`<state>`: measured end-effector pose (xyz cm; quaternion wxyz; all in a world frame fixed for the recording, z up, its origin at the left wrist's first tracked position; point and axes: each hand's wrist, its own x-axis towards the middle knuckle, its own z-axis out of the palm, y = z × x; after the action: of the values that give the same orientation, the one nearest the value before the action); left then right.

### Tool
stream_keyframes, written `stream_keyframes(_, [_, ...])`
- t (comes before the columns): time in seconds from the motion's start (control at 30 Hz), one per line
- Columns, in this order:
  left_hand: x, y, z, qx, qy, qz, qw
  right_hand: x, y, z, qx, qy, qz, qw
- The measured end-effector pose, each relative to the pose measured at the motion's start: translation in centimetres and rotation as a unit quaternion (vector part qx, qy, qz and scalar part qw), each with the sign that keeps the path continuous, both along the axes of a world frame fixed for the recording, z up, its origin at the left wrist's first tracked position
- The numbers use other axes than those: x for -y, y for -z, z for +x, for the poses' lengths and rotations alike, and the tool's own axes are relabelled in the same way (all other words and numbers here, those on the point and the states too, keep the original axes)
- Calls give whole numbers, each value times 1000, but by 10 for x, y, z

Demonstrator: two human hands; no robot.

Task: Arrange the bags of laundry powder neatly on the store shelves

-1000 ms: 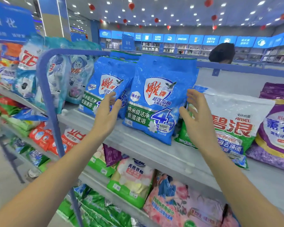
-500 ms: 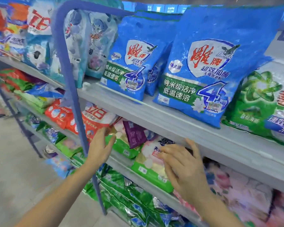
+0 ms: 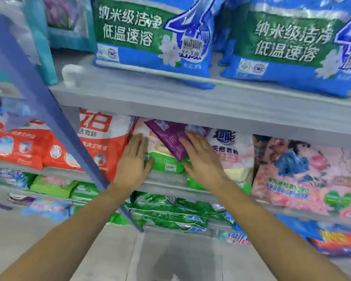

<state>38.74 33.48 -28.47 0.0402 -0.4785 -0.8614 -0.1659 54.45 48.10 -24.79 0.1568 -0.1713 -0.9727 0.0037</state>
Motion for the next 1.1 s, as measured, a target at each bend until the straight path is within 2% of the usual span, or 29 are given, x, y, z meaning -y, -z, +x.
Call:
stream_keyframes(0.1, [-6, 16, -5, -13, 20, -13, 1000, -4, 3, -19, 90, 10, 9, 996])
stream_keyframes(0.2, [-7, 26, -7, -38, 24, -24, 999, -7, 9, -29, 109, 43, 22, 993])
stream_keyframes(0.3, [-6, 28, -8, -49, 27, -18, 998, -8, 15, -34, 48, 55, 68, 995])
stream_keyframes(0.5, [-5, 27, -9, -42, 29, -26, 998, -1, 9, -10, -52, 27, 86, 995])
stream_keyframes(0.6, [-4, 22, -8, -23, 29, -26, 999, 15, -9, 15, -106, 37, 43, 993])
stream_keyframes(0.67, [-4, 11, -5, 27, 31, -3, 999, 27, -21, 32, -139, 52, -57, 987])
stream_keyframes(0.73, [-2, -5, 3, 114, 40, 41, 992, 37, -36, 49, -169, 76, -197, 963])
stream_keyframes(0.83, [4, -45, 37, 293, 67, 130, 945, 46, -67, 68, -227, 74, -358, 903])
stream_keyframes(0.9, [7, -63, 58, 407, 67, 125, 902, 47, -90, 80, -241, 58, -415, 875])
stream_keyframes(0.97, [9, -73, 71, 495, 69, 102, 860, 51, -113, 95, -242, 34, -439, 864])
stream_keyframes(1.1, [13, -100, 100, 589, 107, 119, 792, 55, -145, 125, -287, 59, -483, 825])
